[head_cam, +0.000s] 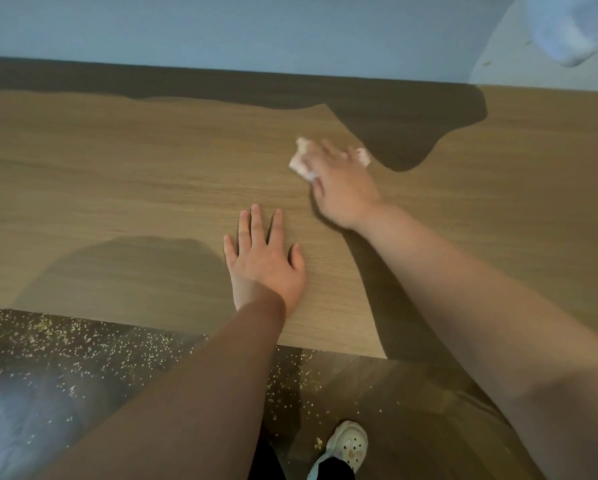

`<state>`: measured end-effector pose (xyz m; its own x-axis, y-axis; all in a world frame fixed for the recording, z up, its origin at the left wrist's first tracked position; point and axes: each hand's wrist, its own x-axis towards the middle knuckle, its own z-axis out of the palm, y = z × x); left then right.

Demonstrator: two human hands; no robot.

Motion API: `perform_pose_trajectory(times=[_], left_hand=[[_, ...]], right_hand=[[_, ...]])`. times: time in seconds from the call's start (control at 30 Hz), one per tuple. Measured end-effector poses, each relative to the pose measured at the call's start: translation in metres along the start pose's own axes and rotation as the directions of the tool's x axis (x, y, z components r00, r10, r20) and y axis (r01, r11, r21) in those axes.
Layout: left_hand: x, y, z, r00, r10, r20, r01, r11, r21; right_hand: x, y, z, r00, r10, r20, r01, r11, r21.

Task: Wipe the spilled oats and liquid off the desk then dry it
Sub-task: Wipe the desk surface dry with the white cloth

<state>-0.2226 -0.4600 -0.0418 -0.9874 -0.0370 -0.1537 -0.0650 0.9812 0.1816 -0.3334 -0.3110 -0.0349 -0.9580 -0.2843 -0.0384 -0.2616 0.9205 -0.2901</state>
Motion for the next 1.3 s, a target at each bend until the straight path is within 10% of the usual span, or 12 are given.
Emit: perform_pose_trajectory(times=[0.07, 0.17, 0.33, 0.53, 0.63, 0.87, 1.0, 1.1, 1.2, 1.3], left_hand=[[0.000, 0.000, 0.000, 1.000, -0.006, 0.009, 0.006, 1.000, 0.002], [-0.001, -0.001, 0.000, 1.000, -0.007, 0.021, 0.007, 1.000, 0.006], [0.000, -0.001, 0.000, 0.999, -0.001, 0.035, 0.001, 1.000, 0.006], [0.000, -0.001, 0.002, 0.999, 0.002, 0.036, -0.003, 1.000, 0.020], [0.000, -0.001, 0.002, 1.000, 0.011, 0.022, -0.012, 1.000, 0.023], [-0.001, -0.002, 0.002, 0.999, 0.034, 0.010, -0.034, 0.999, 0.003], [-0.001, -0.003, 0.001, 0.999, 0.045, 0.001, -0.045, 0.999, -0.004], [-0.001, -0.003, -0.001, 0.999, 0.041, 0.005, -0.041, 0.999, -0.008], [0.005, -0.001, -0.012, 1.000, 0.009, -0.009, -0.009, 1.000, -0.015], [0.020, 0.008, -0.020, 0.999, -0.021, -0.034, 0.021, 1.000, 0.000]], right_hand=[[-0.002, 0.005, 0.003, 0.996, -0.079, 0.030, 0.079, 0.997, -0.011], [0.010, 0.063, -0.009, 0.974, 0.209, -0.083, -0.209, 0.978, 0.015], [0.028, 0.115, -0.031, 0.693, 0.703, -0.162, -0.699, 0.709, 0.092], [0.020, -0.002, -0.001, 0.990, 0.139, -0.003, -0.139, 0.990, -0.001], [-0.012, -0.011, 0.007, 0.998, 0.068, 0.000, -0.067, 0.997, -0.040], [-0.058, 0.070, -0.012, 0.849, 0.513, -0.129, -0.518, 0.855, -0.007], [-0.123, 0.006, 0.006, 0.996, 0.094, 0.007, -0.093, 0.995, -0.042], [-0.173, 0.012, 0.000, 0.966, -0.204, 0.161, 0.208, 0.978, -0.007], [-0.168, 0.074, -0.015, 0.983, 0.185, 0.024, -0.184, 0.982, -0.039], [-0.155, 0.097, -0.022, 0.766, 0.628, -0.135, -0.633, 0.774, 0.014]])
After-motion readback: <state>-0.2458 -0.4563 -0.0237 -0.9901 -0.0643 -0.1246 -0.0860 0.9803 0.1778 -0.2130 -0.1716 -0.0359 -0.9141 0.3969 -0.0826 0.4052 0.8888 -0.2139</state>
